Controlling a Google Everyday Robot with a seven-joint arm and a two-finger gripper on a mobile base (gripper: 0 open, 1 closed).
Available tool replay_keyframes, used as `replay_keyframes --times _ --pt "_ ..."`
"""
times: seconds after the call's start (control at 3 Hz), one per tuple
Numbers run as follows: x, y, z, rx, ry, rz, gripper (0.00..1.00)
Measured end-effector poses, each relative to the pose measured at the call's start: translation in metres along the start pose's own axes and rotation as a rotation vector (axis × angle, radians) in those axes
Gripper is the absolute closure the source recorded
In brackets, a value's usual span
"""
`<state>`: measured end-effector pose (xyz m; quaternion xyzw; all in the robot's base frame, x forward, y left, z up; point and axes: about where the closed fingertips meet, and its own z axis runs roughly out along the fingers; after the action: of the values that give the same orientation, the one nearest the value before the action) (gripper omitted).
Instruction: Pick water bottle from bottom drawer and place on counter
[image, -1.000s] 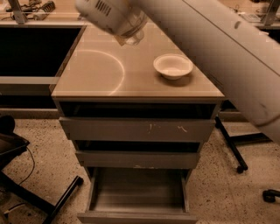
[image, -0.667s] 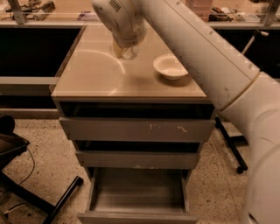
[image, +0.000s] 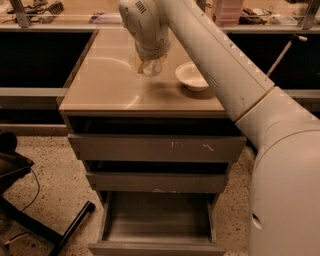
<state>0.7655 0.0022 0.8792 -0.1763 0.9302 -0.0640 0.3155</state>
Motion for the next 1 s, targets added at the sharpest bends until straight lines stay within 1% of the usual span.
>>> replay_keyframes --times 1.0 --pt "0.0001 0.0001 0.0001 0.0 0.0 0.0 0.14"
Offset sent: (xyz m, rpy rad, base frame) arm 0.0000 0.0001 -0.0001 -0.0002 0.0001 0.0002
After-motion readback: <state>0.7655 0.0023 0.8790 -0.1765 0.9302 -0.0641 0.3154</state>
